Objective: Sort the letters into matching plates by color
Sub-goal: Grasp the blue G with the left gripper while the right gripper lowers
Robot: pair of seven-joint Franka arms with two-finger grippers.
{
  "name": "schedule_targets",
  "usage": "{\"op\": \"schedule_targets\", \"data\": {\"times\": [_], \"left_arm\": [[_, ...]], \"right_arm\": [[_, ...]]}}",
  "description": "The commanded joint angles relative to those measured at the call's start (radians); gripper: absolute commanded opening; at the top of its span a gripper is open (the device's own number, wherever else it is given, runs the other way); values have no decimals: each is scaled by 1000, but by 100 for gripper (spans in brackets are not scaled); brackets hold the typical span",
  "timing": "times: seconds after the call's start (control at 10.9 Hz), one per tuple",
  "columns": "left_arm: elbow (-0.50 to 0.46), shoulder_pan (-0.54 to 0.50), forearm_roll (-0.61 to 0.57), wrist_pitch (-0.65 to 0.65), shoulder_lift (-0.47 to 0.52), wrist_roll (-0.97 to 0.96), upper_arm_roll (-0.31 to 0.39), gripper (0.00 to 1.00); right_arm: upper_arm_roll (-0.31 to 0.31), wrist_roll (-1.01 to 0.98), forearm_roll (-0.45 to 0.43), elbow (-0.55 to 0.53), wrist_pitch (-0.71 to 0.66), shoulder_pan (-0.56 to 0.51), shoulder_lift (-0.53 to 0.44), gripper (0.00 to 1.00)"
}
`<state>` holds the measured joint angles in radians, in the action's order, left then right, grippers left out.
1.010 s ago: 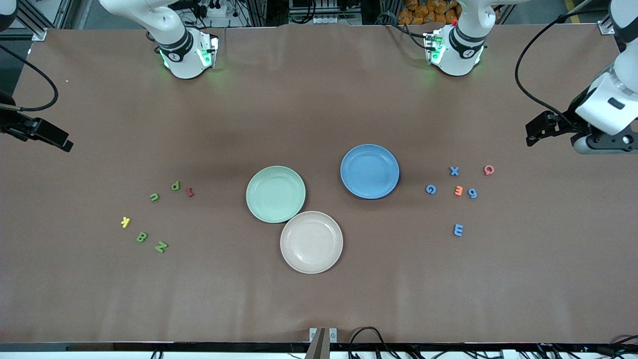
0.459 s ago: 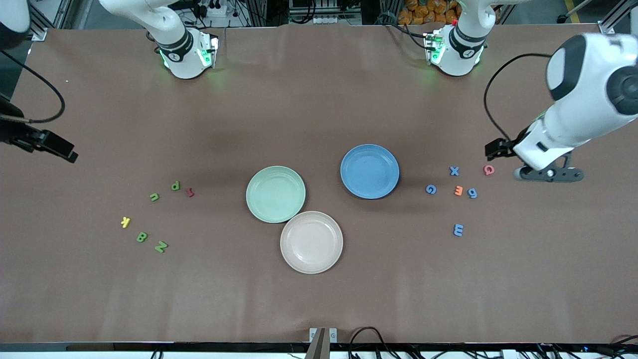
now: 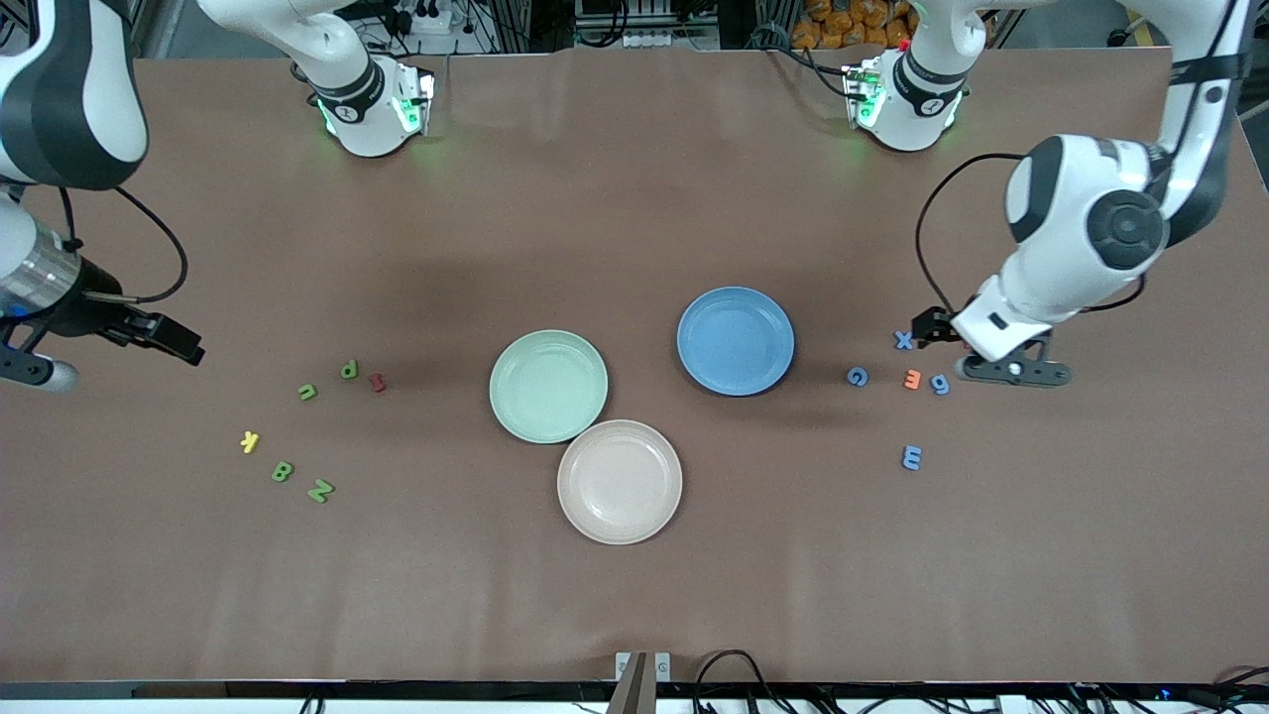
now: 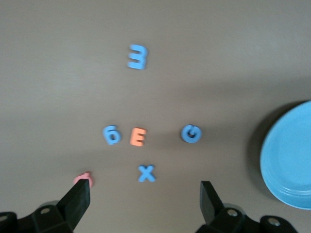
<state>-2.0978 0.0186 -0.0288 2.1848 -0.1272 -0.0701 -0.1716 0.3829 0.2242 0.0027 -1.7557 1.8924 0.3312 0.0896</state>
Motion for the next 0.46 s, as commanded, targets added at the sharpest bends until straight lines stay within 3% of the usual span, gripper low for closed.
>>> {"op": "schedule_targets", "data": {"times": [0.0, 0.37], "left_arm": [[-68, 29, -14, 90, -40, 10, -66, 100], [-113, 49, -196, 231, -156, 13, -98, 100]], "right_arm": [[-2, 12, 110, -68, 89, -30, 5, 100], [-1, 58, 132, -105, 124, -34, 61, 100]]}}
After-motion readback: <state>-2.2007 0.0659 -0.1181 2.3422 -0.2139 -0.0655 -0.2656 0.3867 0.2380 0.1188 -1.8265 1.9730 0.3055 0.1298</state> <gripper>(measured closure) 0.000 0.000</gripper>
